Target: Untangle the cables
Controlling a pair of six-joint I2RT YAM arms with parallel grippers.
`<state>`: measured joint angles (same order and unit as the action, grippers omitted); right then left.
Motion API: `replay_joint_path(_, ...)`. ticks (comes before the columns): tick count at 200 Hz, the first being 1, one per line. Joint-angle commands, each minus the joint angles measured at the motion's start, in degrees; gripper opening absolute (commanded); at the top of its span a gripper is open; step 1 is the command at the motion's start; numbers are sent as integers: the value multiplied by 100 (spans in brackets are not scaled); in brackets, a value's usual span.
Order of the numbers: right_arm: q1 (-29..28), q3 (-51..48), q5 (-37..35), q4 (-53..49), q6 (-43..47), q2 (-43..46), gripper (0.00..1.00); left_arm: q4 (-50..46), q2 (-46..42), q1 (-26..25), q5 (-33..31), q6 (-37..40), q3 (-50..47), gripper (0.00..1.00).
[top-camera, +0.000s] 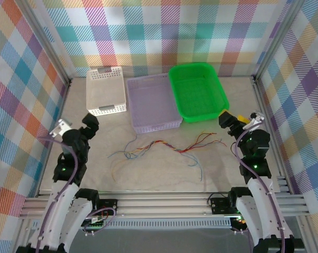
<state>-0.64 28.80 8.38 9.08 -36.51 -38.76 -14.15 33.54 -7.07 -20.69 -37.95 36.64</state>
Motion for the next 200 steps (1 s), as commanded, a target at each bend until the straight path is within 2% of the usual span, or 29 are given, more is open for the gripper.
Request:
replay_joint_path(1, -248, 796, 780, -1340, -521, -618, 100, -1898, 186, -149, 561, -427, 694, 100)
replay_joint_path(9, -456, 919, 833, -1560, -378, -736, 100, -2182, 261, -141, 736, -446, 894, 100)
replay_joint_path(26, -1166, 1098, 395, -2032, -160, -808, 100, -2416, 385, -146, 1263, -291, 1099, 100)
replay_joint_path(39, -2046, 1199, -366, -2391, -67, -827, 100, -2641, 558, -147, 1575, -283, 1181, 100)
replay_joint_path(54, -2675, 1279, -855, -2707, -294, -1019, 100, -2859, 765, -179, 1831, -282, 1240, 100)
replay_joint_path(75, -3415, 1430, -1031, -2951, -298, -1608, 100, -3069, 919, -352, 1845, -328, 1138, 100)
replay_joint_path(99, -4408, 1531, -2326, -3199, 182, -2342, 100, -3402, 1003, -758, 1367, -333, 1041, 98)
replay_joint_path(143, -5007, 2162, -3445, -3836, 1066, -3772, 100, -3682, 1296, -1788, 410, -452, 1018, 95)
replay_joint_path(181, -5043, 2442, -3571, -3741, 1820, -4376, 100, -3862, 1721, -2580, -216, -660, 1186, 94)
replay_joint_path(200, -5042, 2534, -3351, -3581, 2242, -4595, 94, -3887, 1812, -2797, -387, -752, 1241, 94)
